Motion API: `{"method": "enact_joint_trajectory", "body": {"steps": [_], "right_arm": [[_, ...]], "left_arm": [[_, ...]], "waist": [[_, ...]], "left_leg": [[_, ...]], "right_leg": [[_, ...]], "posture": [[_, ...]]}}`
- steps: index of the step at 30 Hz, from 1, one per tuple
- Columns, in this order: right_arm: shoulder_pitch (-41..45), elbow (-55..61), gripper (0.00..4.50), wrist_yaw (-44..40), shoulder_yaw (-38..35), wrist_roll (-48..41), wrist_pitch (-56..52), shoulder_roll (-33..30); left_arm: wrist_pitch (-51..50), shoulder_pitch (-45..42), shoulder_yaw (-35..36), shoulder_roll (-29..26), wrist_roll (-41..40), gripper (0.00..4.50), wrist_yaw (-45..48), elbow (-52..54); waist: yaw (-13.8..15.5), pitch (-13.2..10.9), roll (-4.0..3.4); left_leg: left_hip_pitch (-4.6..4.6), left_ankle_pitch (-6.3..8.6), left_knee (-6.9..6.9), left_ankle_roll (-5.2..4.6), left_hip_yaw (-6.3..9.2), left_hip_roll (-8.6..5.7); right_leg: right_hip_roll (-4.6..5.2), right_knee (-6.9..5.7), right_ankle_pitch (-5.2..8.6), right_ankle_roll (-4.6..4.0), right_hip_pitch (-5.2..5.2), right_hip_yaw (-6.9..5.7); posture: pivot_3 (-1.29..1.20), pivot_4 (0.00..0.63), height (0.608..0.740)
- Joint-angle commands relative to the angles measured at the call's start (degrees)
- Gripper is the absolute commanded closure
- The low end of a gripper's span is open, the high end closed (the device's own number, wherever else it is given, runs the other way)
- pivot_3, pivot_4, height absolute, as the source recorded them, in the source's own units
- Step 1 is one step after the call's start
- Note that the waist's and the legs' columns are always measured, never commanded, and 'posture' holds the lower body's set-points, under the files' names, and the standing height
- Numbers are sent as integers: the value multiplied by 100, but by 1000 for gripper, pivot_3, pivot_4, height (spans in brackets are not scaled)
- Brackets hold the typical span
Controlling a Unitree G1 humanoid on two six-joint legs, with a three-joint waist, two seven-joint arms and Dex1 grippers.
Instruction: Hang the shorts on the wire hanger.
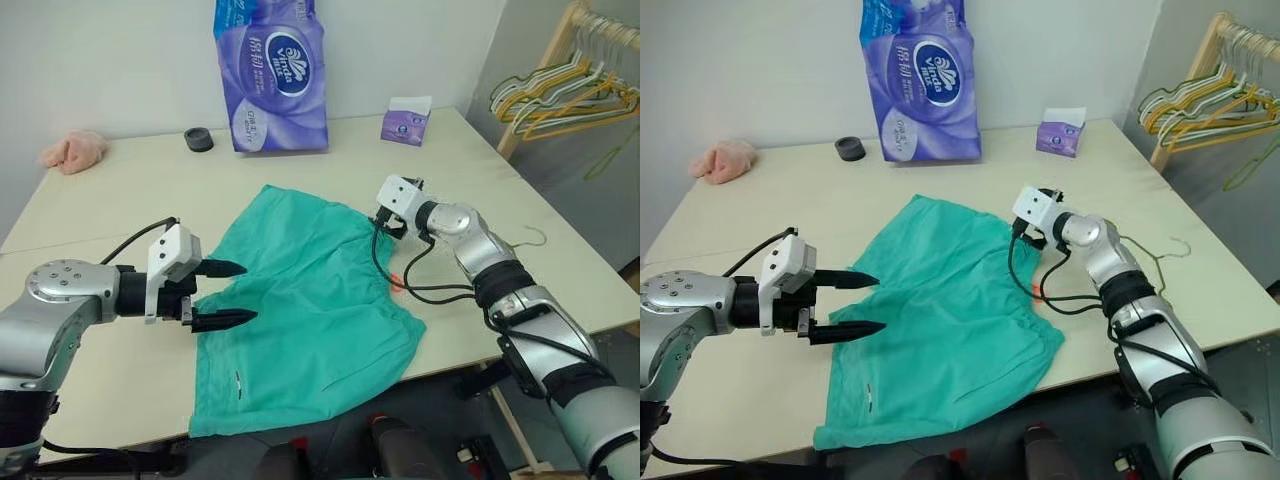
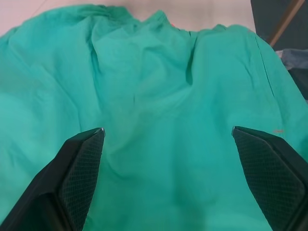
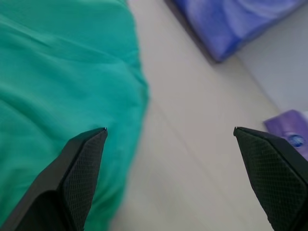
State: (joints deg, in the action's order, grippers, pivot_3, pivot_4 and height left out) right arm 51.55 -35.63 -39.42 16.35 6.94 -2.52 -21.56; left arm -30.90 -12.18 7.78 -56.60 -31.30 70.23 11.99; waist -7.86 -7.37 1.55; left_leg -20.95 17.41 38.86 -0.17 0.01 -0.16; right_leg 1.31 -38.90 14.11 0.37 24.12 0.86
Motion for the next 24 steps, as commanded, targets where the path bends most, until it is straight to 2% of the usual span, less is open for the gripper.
{"method": "enact_joint_trajectory", "body": {"steps": [1, 6, 11, 17, 24], "right_arm": [[-378, 1498, 0, -585, -721, -770, -1209, -482], [-1377, 2705, 0, -419, -1679, -1290, -2555, -1120], [-2200, 3256, 0, 275, -2251, -1259, -3418, -1316], [-2563, 2632, 0, 1531, -2937, -1051, -3461, -1304], [-2594, 1957, 0, 1455, -2958, -1195, -3817, -1433]], "left_arm": [[-84, -159, 33, 123, -162, 30, -106, 221], [-216, -255, -268, 500, -262, 30, -266, 570], [-149, -657, -756, 911, 126, 30, -744, 704], [-30, -1445, -1364, 1530, 695, 30, -1268, 524], [84, -1740, -1597, 1727, 764, 30, -1107, 445]], "waist": [[40, -1, -1], [161, 0, 1], [179, 0, 1], [122, -2, -2], [-8, -6, -5]], "left_leg": [[0, 0, 1, 0, 0, -1], [8, 0, 9, 0, 0, -7], [11, 0, 10, 0, -6, -8], [11, -1, 9, 0, -18, -12], [11, -1, 7, -1, -18, -9]], "right_leg": [[2, -3, 0, 0, 0, -1], [6, -6, -4, 6, -8, -1], [-2, -7, -3, 6, -9, 6], [-8, -5, -3, 7, -9, 19], [-17, -2, -2, 9, -9, 21]], "posture": [[-118, 80, 740], [-138, 91, 740], [-169, 106, 740], [-183, 113, 740], [-184, 118, 740]]}}
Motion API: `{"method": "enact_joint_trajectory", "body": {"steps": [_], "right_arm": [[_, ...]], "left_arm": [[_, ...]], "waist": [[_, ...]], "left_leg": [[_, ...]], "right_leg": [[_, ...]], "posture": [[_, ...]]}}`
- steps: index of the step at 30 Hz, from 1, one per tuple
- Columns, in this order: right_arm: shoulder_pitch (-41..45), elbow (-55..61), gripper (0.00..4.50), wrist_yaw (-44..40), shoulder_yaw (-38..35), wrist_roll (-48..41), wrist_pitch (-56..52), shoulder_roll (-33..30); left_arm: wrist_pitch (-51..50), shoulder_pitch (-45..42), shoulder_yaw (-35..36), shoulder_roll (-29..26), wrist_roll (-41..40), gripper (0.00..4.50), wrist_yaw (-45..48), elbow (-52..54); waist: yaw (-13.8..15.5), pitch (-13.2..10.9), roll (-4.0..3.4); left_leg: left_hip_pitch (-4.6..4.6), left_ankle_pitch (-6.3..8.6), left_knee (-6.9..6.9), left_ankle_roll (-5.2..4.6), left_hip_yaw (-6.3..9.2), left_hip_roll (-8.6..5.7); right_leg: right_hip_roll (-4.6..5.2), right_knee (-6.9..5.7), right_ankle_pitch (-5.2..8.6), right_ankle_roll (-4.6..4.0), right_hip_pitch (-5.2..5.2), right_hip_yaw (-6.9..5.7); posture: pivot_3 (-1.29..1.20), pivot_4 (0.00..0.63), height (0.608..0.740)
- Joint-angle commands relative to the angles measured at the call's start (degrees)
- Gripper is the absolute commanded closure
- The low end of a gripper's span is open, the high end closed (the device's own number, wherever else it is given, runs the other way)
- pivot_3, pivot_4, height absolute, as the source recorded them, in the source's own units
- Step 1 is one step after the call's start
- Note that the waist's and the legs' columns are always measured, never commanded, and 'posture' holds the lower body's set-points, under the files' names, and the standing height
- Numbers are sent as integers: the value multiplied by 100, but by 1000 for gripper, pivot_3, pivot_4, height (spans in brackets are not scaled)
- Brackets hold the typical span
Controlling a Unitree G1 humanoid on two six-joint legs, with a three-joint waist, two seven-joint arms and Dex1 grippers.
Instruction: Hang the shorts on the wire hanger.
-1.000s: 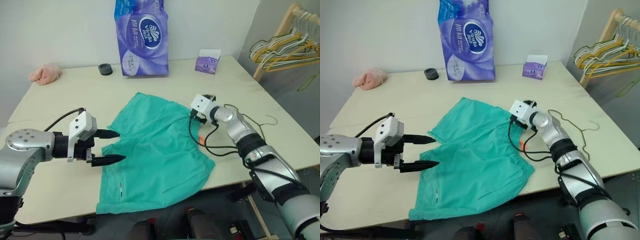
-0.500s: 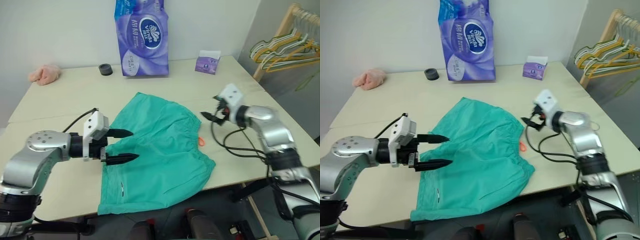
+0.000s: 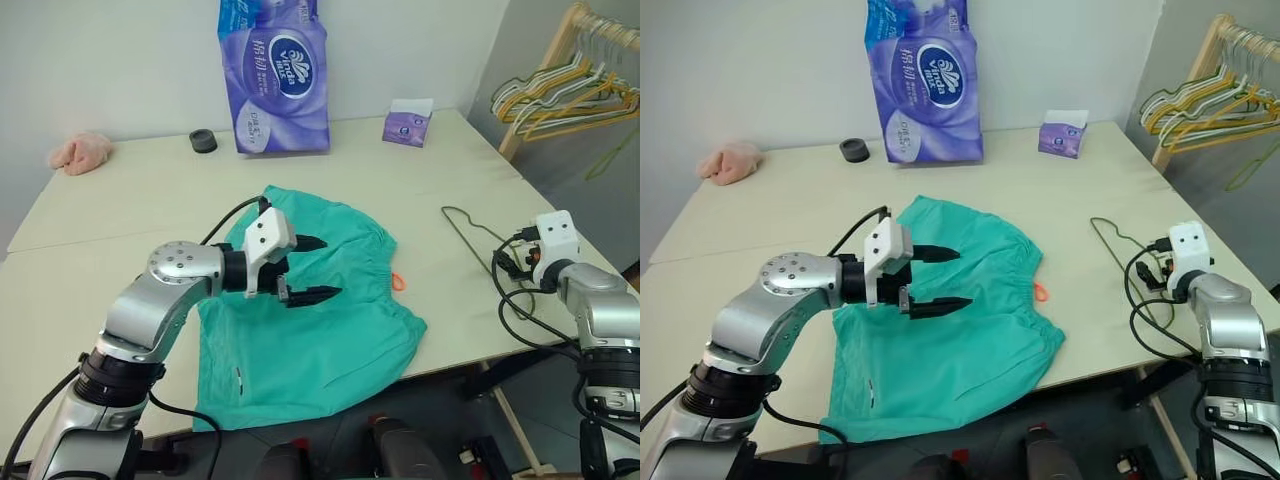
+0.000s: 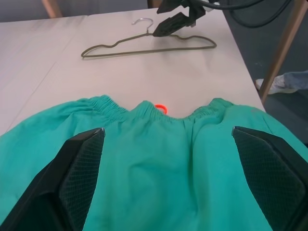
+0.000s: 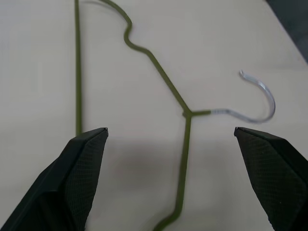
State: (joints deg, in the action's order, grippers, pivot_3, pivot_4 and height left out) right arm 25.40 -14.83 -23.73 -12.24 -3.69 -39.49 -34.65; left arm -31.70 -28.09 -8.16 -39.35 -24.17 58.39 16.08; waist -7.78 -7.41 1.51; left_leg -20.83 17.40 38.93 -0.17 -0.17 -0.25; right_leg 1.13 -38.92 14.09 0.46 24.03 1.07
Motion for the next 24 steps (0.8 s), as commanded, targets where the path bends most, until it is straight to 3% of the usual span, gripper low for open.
{"method": "enact_joint_trajectory", "body": {"steps": [1, 4, 15, 18, 24], "right_arm": [[34, -215, 0, -208, -60, -174, -162, -139], [111, -603, 603, -376, 74, -188, -141, -202], [634, -2307, 4378, -335, 89, -150, -188, -217], [646, -2289, 4445, -332, 116, -154, 89, -155], [445, -823, 4445, -360, 573, 157, 1366, -150]], "left_arm": [[182, -164, 0, -4, 64, 30, 94, 13], [278, -206, 0, -26, 125, 0, 159, -81], [471, -185, 46, -12, 263, 0, 172, -247], [503, -172, 106, -8, 279, 0, 153, -308], [637, -422, 438, 117, 456, 0, -324, -1032]], "waist": [[-28, -2, -3], [-35, -1, -3], [1, 20, 25], [19, 42, 60], [-19, 34, 45]], "left_leg": [[0, 0, -1, 0, -1, 0], [2, 0, -1, 0, 0, 0], [46, 1, 0, -2, 6, -7], [37, 1, 1, -2, 5, -11], [22, 1, 5, -2, -1, -12]], "right_leg": [[-1, 0, 0, 0, 0, 1], [-7, 2, 2, 4, -2, 0], [-8, 92, -8, 66, -93, -9], [0, 110, -29, 60, -94, -7], [5, 119, -36, 77, -83, 1]], "posture": [[-183, 119, 740], [-181, 118, 740], [-173, 109, 740], [-171, 107, 740], [-182, 105, 740]]}}
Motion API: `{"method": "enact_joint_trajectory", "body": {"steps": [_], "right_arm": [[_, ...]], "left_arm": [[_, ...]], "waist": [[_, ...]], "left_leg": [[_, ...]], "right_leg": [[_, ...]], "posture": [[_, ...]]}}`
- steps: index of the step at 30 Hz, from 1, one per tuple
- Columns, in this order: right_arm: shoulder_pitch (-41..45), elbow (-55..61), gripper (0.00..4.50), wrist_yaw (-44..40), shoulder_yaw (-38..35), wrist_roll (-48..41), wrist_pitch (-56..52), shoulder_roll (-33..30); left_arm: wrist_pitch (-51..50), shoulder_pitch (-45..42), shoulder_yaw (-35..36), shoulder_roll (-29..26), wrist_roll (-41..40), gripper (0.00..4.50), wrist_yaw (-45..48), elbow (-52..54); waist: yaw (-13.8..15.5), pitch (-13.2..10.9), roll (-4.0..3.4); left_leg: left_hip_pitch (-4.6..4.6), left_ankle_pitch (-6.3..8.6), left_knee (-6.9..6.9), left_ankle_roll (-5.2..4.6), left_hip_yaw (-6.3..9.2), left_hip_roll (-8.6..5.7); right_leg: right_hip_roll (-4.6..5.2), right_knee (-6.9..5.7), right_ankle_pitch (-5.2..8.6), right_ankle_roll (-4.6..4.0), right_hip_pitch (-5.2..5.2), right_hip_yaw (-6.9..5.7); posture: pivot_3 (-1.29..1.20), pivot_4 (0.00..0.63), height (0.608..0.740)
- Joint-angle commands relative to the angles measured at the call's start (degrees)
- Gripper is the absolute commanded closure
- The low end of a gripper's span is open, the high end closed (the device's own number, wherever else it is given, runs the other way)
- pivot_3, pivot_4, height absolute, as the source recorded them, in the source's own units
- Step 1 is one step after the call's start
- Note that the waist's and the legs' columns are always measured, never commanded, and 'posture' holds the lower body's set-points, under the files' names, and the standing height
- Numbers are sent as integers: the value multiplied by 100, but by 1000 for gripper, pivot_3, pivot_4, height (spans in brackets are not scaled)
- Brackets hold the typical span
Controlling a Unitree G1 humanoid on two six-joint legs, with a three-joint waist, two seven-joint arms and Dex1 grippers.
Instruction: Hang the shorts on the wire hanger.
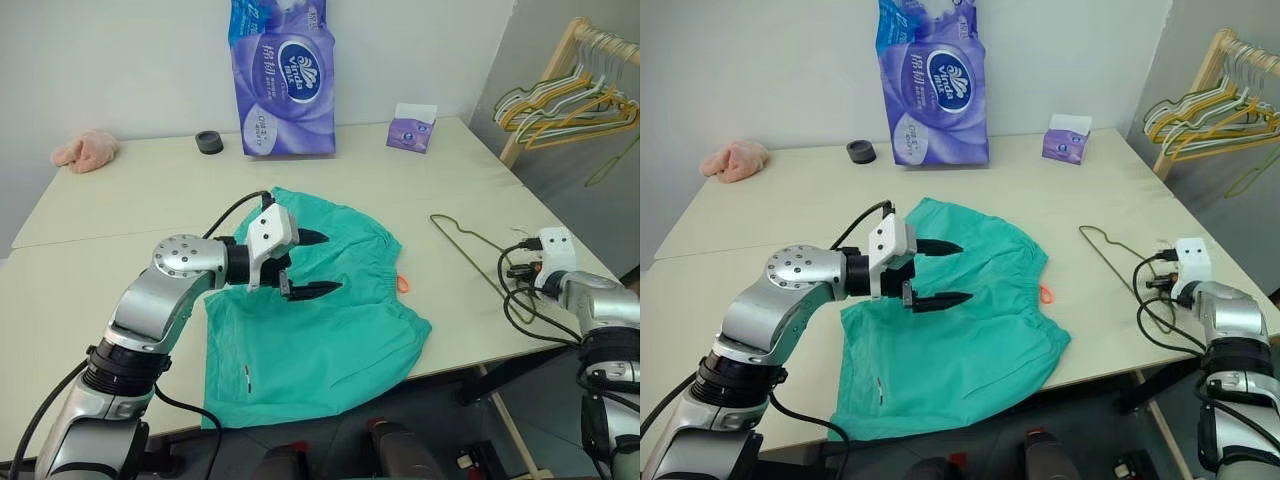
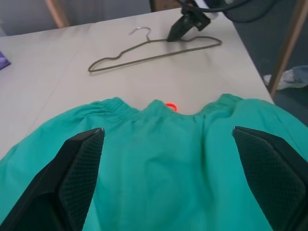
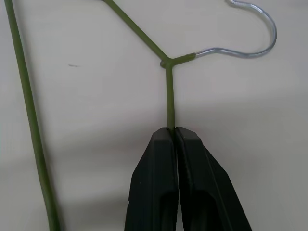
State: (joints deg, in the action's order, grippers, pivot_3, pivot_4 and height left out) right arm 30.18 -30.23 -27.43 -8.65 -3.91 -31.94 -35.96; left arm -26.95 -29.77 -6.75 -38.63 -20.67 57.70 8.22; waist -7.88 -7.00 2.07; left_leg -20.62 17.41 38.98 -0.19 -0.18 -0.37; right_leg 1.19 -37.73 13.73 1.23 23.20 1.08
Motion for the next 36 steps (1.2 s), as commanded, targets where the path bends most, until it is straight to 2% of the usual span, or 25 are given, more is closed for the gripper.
{"method": "enact_joint_trajectory", "body": {"steps": [1, 5, 10, 15, 21, 28, 31, 36], "right_arm": [[-53, 1008, 4445, 40, 281, 250, 798, -37], [-75, 1844, 4445, -33, 607, 598, 1803, -205], [112, 2586, 4445, -424, 1111, 921, 2889, -328], [443, 2961, 4445, -908, 1645, 1212, 3726, -361], [887, 2990, 4445, -1150, 1968, 1454, 4392, -291], [1154, 3058, 4445, -1301, 2019, 1420, 4693, -180], [1166, 3066, 4500, -1312, 2010, 1435, 4741, -148], [1115, 3166, 4500, -1344, 1991, 1386, 4717, -71]], "left_arm": [[216, -316, 366, 44, 150, 0, -329, -415], [292, -569, 585, -19, 174, 0, -378, -1072], [-127, -996, 832, 32, -110, 0, -257, -1624], [-799, -1143, 752, -90, -471, 0, 230, -1417], [-765, -915, 262, -475, -219, 0, 842, -1200], [-779, -631, 12, -675, -174, 0, 1222, -911], [-848, -666, 89, -586, -236, 597, 1151, -940], [-900, -647, 74, -573, -277, 2161, 1207, -869]], "waist": [[-30, -18, -29], [-51, -37, -59], [-44, -42, -66], [-44, -42, -65], [-43, -44, -67], [-41, -44, -67], [-34, -44, -67], [-33, -44, -67]], "left_leg": [[-5, 0, -1, 0, 0, 1], [-19, 0, -3, 0, -4, 8], [-21, 0, -6, 1, 8, 12], [-23, 0, -4, 1, 2, 3], [-23, -1, -4, 2, 8, 4], [-22, -1, -4, 2, 9, 7], [-23, -1, -3, 2, 9, 6], [-22, -1, -3, 1, 9, 6]], "right_leg": [[0, -1, 0, 0, 7, 0], [3, -19, -4, -6, 36, 12], [1, -23, -3, -4, 39, -6], [2, -20, -4, -6, 39, -4], [14, -22, -5, -10, 40, -7], [14, -25, -5, -13, 40, -8], [14, -24, -5, -13, 40, -8], [14, -25, -5, -13, 40, -8]], "posture": [[-185, 105, 740], [-192, 104, 740], [-201, 100, 740], [-202, 99, 740], [-202, 100, 740], [-202, 100, 740], [-202, 100, 740], [-205, 98, 740]]}}
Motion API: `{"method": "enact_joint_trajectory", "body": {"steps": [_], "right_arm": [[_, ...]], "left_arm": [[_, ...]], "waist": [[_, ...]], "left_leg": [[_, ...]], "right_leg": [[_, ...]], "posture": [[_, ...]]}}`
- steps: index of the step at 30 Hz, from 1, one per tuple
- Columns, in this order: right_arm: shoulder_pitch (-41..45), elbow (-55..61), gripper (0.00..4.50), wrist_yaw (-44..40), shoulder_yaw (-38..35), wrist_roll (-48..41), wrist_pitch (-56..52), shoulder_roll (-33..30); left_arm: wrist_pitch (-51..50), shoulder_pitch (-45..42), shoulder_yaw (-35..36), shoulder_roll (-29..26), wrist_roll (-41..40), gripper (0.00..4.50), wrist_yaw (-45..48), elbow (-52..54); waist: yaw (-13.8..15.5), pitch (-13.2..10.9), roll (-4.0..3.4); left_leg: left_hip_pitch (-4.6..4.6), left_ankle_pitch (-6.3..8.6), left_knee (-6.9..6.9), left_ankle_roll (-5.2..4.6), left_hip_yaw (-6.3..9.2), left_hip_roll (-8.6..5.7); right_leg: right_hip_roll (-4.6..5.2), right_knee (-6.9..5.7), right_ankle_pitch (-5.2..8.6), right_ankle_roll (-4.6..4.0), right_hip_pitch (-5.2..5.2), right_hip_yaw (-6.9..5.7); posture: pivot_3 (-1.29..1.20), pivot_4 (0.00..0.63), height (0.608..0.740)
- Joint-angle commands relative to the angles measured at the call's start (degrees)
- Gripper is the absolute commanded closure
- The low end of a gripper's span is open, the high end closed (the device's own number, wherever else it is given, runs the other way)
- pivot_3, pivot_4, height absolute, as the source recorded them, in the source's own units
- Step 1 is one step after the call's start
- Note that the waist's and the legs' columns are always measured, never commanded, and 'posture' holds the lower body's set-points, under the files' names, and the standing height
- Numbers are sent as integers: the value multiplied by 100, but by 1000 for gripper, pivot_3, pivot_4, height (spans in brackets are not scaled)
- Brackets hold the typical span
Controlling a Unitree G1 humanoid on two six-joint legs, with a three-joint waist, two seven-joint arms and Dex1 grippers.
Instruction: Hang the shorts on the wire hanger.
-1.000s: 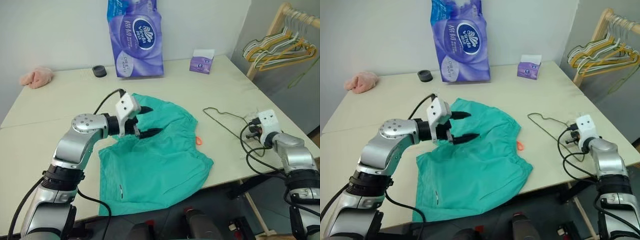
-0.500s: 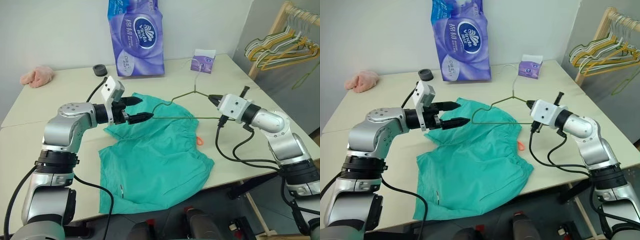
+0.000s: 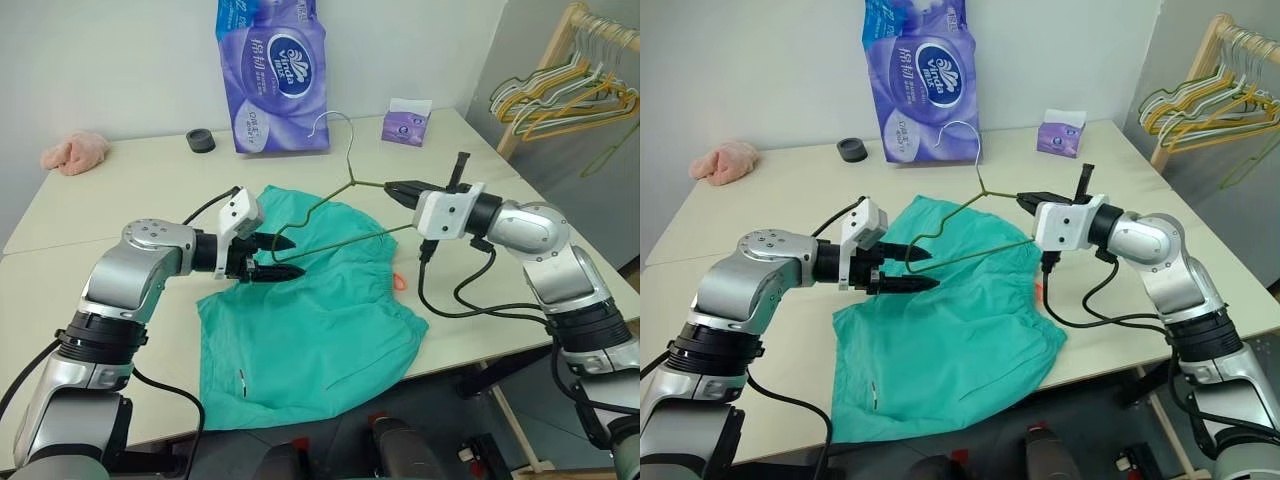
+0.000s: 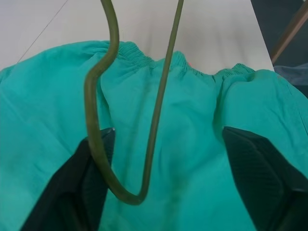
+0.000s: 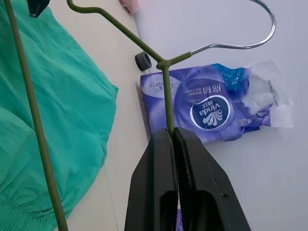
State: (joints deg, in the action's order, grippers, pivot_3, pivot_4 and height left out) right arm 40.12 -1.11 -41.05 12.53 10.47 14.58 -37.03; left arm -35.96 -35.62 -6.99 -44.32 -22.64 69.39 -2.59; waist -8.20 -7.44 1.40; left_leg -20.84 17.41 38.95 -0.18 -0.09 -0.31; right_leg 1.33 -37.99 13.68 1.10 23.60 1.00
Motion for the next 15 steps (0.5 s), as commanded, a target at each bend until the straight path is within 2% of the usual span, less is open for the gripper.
{"method": "enact_joint_trajectory", "body": {"steps": [1, 7, 12, 15], "right_arm": [[110, 272, 4500, 11, -130, -58, 55, 47], [49, 392, 4500, -115, -177, -267, -132, 118], [-194, 646, 4500, -483, -57, -416, -69, -15], [-272, 757, 3784, -539, -107, -523, -63, -25]], "left_arm": [[23, -43, 84, -8, -71, 2436, 53, 228], [24, 49, 91, -23, -98, 4333, 109, 321], [26, 111, 128, -42, -98, 4437, 117, 373], [10, 126, 152, -50, -90, 4500, 111, 390]], "waist": [[-1, 0, 0], [-6, 0, 0], [0, 0, 0], [5, 0, 0]], "left_leg": [[0, 0, 0, 0, 0, 0], [0, 0, 0, 0, 0, 0], [0, 0, 0, 0, 1, 1], [0, 0, 0, 0, 1, 0]], "right_leg": [[0, 0, 0, 0, 0, 0], [0, -1, 0, 0, 0, 0], [0, -1, 0, 0, 0, -1], [0, 0, 0, 0, 0, -1]], "posture": [[-205, 98, 740], [-205, 98, 740], [-203, 97, 740], [-202, 98, 740]]}}
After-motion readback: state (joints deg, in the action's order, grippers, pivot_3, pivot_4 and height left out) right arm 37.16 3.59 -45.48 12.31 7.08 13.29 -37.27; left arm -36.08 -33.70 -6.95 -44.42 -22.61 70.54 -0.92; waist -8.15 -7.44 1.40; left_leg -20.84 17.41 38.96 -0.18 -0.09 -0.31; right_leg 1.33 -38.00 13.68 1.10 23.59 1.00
